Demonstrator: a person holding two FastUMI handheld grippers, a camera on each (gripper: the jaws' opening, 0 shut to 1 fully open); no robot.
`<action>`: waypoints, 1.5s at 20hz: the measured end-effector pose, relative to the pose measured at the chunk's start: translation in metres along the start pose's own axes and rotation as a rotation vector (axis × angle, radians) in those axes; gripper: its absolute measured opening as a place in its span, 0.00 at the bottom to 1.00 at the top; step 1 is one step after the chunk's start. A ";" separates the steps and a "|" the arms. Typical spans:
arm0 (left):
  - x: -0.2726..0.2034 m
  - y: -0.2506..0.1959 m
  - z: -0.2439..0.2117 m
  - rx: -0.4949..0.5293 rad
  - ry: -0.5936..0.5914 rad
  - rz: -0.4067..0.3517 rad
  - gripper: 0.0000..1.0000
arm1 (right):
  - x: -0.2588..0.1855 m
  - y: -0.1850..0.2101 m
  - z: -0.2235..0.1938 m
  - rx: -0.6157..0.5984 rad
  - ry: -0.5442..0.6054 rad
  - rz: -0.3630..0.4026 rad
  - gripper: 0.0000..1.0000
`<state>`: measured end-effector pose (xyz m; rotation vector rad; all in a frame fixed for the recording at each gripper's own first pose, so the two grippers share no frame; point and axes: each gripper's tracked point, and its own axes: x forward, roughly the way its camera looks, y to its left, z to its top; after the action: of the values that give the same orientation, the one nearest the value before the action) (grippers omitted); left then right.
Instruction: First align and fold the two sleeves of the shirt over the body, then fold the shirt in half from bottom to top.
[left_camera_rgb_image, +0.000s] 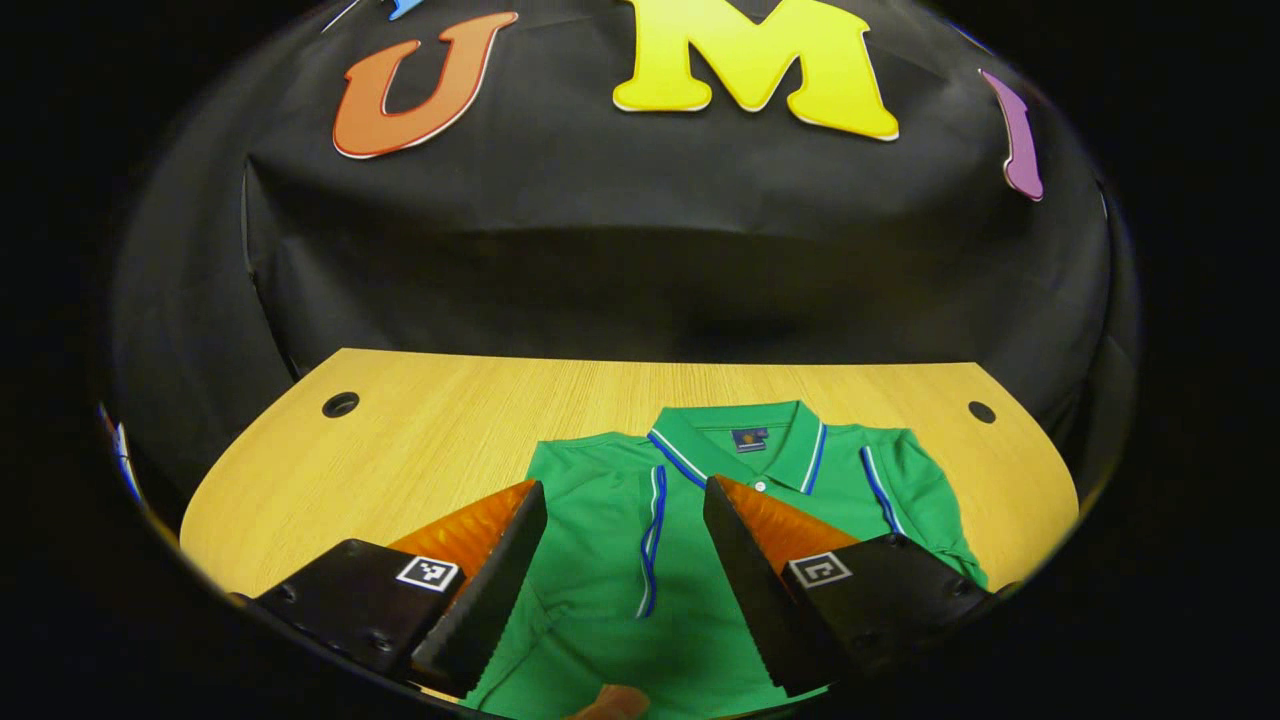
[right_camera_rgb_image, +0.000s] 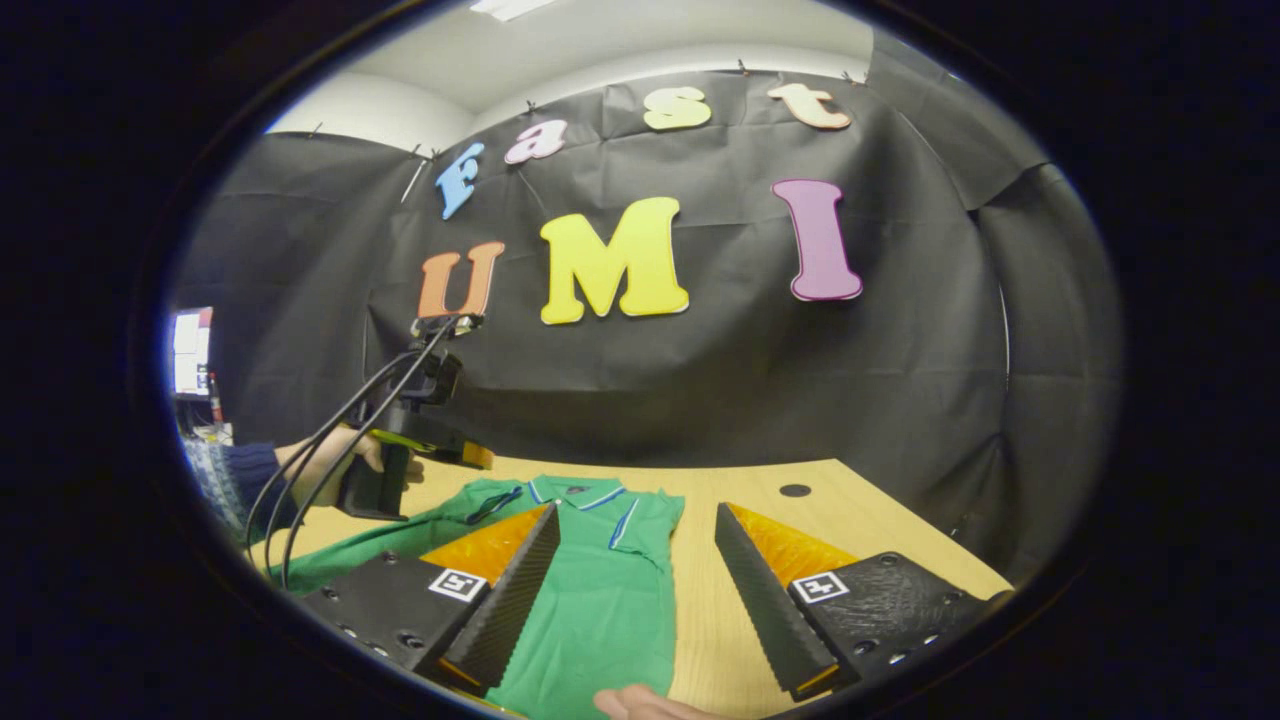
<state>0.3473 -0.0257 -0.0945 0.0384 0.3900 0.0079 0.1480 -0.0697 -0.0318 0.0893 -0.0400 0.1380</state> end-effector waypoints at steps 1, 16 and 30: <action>-0.013 0.001 0.004 0.005 -0.021 0.002 1.00 | -0.002 0.000 0.002 0.010 0.000 0.004 0.95; -0.242 0.032 -0.112 0.096 -0.197 -0.006 1.00 | -0.089 0.002 -0.022 -0.114 0.101 -0.084 0.96; -0.275 0.070 -0.268 0.022 0.052 0.012 1.00 | -0.142 0.001 -0.171 -0.065 0.362 -0.061 0.95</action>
<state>-0.0086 0.0500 -0.2350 0.0621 0.4419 0.0161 0.0135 -0.0722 -0.2086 0.0001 0.3195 0.0900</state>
